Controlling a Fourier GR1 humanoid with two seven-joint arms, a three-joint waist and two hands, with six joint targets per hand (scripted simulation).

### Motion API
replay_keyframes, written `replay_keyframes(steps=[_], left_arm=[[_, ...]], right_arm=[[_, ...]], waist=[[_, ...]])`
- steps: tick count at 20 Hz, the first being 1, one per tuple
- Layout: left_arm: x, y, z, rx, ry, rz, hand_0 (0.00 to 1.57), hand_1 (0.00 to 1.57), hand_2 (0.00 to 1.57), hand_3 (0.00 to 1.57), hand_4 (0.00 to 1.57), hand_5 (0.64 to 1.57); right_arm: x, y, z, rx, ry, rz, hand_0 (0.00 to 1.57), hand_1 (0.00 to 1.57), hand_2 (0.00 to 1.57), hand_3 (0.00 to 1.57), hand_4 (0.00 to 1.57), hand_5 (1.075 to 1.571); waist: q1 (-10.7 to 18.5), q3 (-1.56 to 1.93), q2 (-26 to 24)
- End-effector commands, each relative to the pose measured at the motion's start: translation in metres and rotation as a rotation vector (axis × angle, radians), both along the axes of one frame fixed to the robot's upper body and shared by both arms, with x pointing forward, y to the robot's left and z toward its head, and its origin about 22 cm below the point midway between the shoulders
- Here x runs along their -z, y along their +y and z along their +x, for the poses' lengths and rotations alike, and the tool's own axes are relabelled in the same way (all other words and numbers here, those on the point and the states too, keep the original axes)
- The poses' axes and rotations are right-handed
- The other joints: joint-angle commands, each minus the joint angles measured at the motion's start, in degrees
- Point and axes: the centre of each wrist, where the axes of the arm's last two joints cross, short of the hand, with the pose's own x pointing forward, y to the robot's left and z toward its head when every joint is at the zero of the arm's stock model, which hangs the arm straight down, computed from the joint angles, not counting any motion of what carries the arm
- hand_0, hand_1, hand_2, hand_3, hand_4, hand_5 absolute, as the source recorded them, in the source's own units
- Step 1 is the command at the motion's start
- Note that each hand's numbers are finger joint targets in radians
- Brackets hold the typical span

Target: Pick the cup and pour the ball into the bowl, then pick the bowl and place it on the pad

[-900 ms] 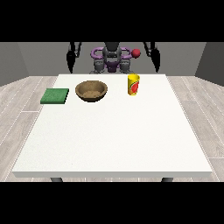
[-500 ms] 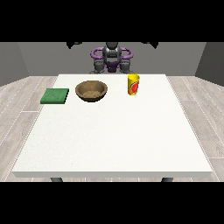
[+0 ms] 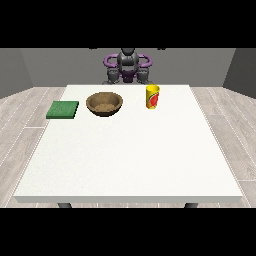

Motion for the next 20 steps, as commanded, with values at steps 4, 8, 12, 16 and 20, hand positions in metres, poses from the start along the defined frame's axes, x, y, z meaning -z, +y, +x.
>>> replay_keyframes(steps=[4, 8, 12, 16, 20], left_arm=[[0.004, -0.020, -0.003, -0.019, -0.168, 0.025, 0.00, 0.00, 0.00, 0.00, 0.00, 1.541], [0.040, -0.021, 0.001, -0.010, -0.265, 0.055, 0.00, 0.00, 0.00, 0.00, 0.00, 1.527], [0.044, -0.003, 0.018, -0.022, -0.348, 0.108, 0.00, 0.00, 0.00, 0.00, 0.00, 1.504], [0.057, -0.042, 0.029, -0.005, -0.400, 0.140, 0.00, 0.00, 0.00, 0.00, 0.00, 1.495], [0.051, -0.023, 0.068, -0.077, -0.435, 0.164, 0.00, 0.00, 0.00, 0.00, 0.00, 1.494]], right_arm=[[-0.011, -0.016, -0.012, -0.017, -0.163, 0.013, 0.00, 0.00, 0.00, 0.00, 0.45, 1.571], [0.007, -0.020, -0.004, -0.036, -0.239, 0.018, 0.00, 0.00, 0.00, 0.00, 0.40, 1.571], [0.019, -0.049, 0.003, -0.046, -0.327, 0.025, 0.00, 0.00, 0.00, 0.00, 0.35, 1.571], [0.030, -0.054, 0.018, -0.034, -0.353, -0.009, 0.00, 0.00, 0.00, 0.00, 0.30, 1.571], [0.037, -0.068, 0.019, -0.079, -0.393, 0.002, 0.00, 0.00, 0.00, 0.00, 0.28, 1.571]], waist=[[-2.26, -0.05, 10.78], [-2.94, -0.07, 17.02], [-2.96, -0.05, 21.78], [-2.67, -0.05, 24.77], [-5.12, -0.05, 27.40]])
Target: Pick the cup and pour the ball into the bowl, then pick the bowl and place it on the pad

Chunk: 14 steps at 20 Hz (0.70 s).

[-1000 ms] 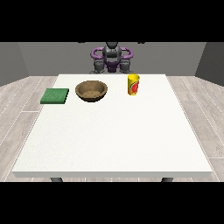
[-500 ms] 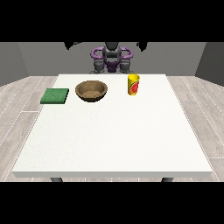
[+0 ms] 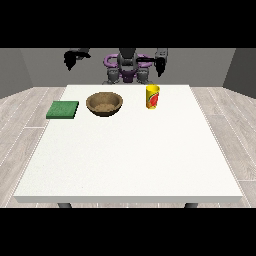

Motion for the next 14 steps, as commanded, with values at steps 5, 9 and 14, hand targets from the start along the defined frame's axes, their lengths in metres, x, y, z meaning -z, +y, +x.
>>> replay_keyframes(steps=[5, 9, 14], left_arm=[[0.032, 0.023, 0.035, -0.066, -0.058, 0.048, 0.00, 0.00, 0.00, 0.00, 0.00, 1.474], [0.043, 0.023, 0.052, -0.079, -0.059, 0.070, 0.00, 0.00, 0.00, 0.00, 0.00, 1.454], [0.055, 0.022, 0.067, -0.093, -0.019, 0.065, 0.00, 0.00, 0.00, 0.00, 0.00, 1.470]], right_arm=[[-0.009, -0.011, 0.024, 0.008, -0.067, -0.038, 0.00, 0.00, 0.00, 0.00, 0.24, 1.570], [0.007, -0.023, 0.021, -0.026, -0.070, -0.016, 0.00, 0.00, 0.00, 0.00, 0.25, 1.571], [0.017, -0.043, 0.023, -0.026, -0.046, -0.002, 0.00, 0.00, 0.00, 0.00, 0.24, 1.570]], waist=[[-0.55, -0.03, 4.09], [-2.53, -0.02, 4.92], [-2.21, -0.01, 3.86]])
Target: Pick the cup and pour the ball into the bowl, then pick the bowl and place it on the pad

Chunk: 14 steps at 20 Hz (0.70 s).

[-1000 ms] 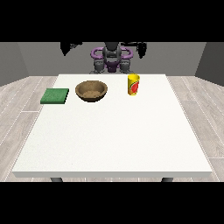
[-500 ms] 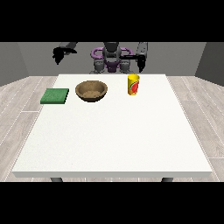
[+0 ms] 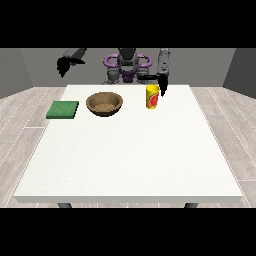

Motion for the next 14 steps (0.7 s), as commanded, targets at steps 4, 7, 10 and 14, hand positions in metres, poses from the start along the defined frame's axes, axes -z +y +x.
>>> replay_keyframes(steps=[4, 7, 10, 14], left_arm=[[0.033, 0.007, 0.007, -0.105, 0.003, 0.040, 0.34, 0.34, 0.00, 0.00, 0.00, 1.476], [0.048, 0.007, 0.006, -0.112, -0.011, 0.083, 0.85, 0.85, 0.00, 0.00, 0.25, 1.455], [0.042, -0.004, 0.014, -0.168, -0.043, 0.202, 1.30, 1.30, 1.57, 1.57, 1.15, 1.561], [0.055, -0.006, 0.007, -0.175, 0.040, 0.248, 1.31, 1.31, 1.57, 1.57, 1.21, 1.550]], right_arm=[[-0.010, -0.028, -0.001, -0.035, -0.042, -0.002, 0.00, 0.00, 0.00, 0.00, 0.27, 1.569], [-0.022, -0.028, 0.004, -0.063, -0.081, 0.000, 0.00, 0.00, 0.00, 0.00, 0.27, 1.569], [-0.027, -0.054, 0.008, -0.051, -0.112, -0.003, 0.00, 0.00, 0.00, 0.00, 0.22, 1.570], [-0.009, -0.074, -0.013, -0.046, -0.049, 0.024, 0.00, 0.00, 0.00, 0.00, 0.31, 1.569]], waist=[[-3.40, -0.01, 2.90], [-5.02, -0.03, 5.46], [-5.66, 0.01, 7.64], [-4.79, 0.01, 2.63]])
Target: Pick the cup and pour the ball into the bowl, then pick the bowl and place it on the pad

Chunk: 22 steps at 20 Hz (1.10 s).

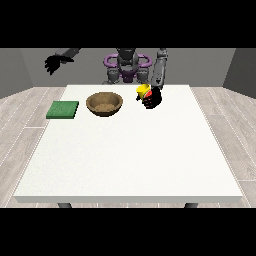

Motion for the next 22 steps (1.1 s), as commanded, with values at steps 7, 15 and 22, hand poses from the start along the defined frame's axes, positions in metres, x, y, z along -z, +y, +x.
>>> replay_keyframes(steps=[7, 15, 22], left_arm=[[-0.020, -0.014, 0.027, -0.061, 0.115, 0.398, 1.32, 1.32, 1.57, 1.57, 1.22, 1.553], [-0.047, -0.050, 0.064, -0.048, 0.160, 0.809, 1.31, 1.31, 1.57, 1.57, 1.20, 1.559], [-0.052, -0.089, 0.073, -0.041, 0.215, 1.158, 1.17, 1.17, 1.57, 1.35, 1.06, 1.569]], right_arm=[[-0.004, -0.012, 0.003, 0.014, 0.212, -0.030, 0.00, 0.00, 0.00, 0.00, 0.47, 1.571], [-0.001, -0.021, 0.015, 0.063, 0.263, -0.042, 0.00, 0.00, 0.00, 0.00, 0.61, 1.566], [0.012, -0.018, 0.019, 0.143, 0.352, -0.019, 0.00, 0.00, 0.00, 0.00, 0.64, 1.564]], waist=[[0.78, 0.04, -13.11], [2.85, 0.10, -15.09], [7.46, 0.10, -20.63]])
